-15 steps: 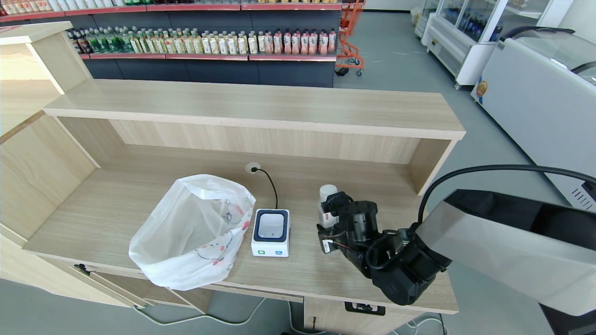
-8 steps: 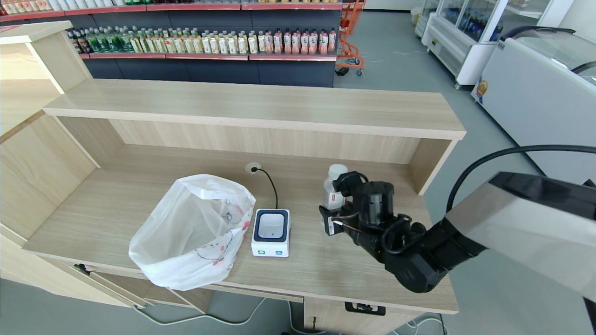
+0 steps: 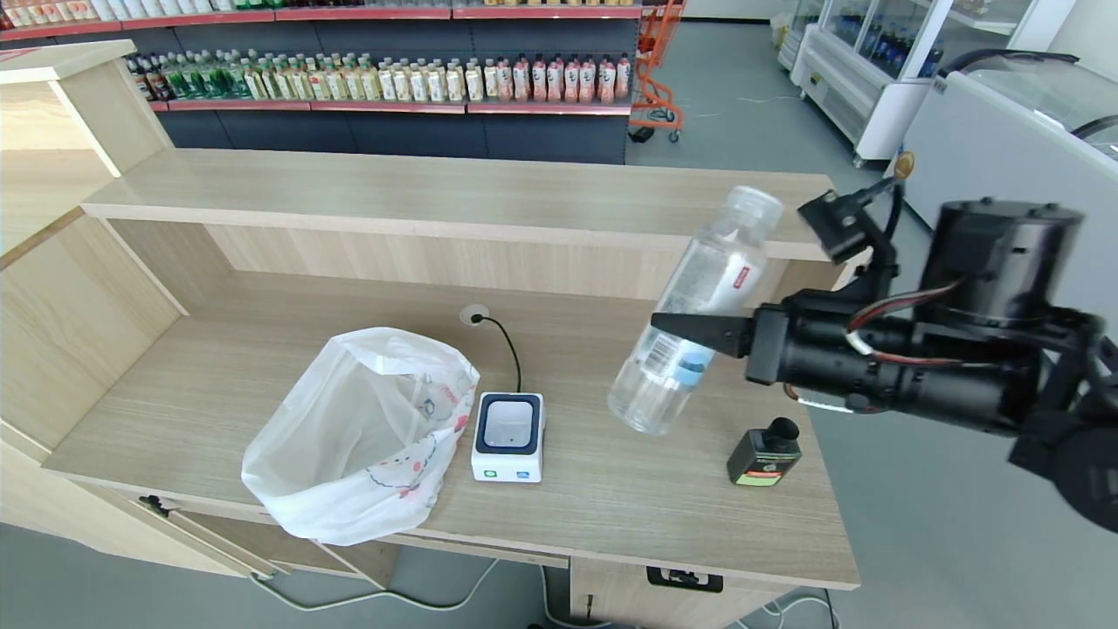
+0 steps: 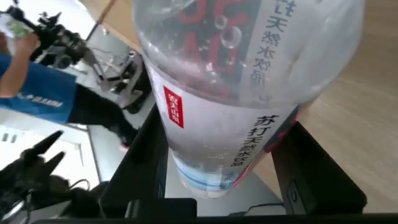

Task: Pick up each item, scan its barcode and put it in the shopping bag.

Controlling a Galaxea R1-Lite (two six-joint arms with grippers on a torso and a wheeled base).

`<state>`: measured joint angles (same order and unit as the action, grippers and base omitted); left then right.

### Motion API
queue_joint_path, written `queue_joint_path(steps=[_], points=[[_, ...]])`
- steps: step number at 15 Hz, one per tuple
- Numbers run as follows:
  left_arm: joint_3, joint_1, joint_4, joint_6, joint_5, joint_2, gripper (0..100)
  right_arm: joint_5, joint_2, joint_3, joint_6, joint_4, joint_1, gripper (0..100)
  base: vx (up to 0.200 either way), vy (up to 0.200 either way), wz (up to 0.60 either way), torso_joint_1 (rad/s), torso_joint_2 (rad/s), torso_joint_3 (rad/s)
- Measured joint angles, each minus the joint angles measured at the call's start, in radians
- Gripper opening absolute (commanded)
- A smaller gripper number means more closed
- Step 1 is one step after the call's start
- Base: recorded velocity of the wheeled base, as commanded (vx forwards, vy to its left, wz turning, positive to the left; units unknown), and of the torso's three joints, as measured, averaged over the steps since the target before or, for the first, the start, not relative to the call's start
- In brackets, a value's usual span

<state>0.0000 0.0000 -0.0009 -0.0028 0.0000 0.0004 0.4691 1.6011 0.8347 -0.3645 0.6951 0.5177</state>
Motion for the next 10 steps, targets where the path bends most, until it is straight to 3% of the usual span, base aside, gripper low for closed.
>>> queue_joint_path(steps=[2, 6, 10], points=[[0.0, 0.0, 0.0, 0.0, 0.0, 0.0, 100, 0.193, -0.16, -0.029, -0.071, -0.088, -0.041, 0, 0.0, 0.0, 0.0, 0.0, 0.0, 0.0], [0.0, 0.0, 0.0, 0.0, 0.0, 0.0, 100, 0.315, -0.381, -0.033, -0.096, -0.33, -0.06, 0, 0.0, 0.0, 0.0, 0.0, 0.0, 0.0], [0.0, 0.0, 0.0, 0.0, 0.0, 0.0, 100, 0.392, -0.514, -0.067, -0.094, -0.38, -0.059, 0, 0.0, 0.0, 0.0, 0.0, 0.0, 0.0]])
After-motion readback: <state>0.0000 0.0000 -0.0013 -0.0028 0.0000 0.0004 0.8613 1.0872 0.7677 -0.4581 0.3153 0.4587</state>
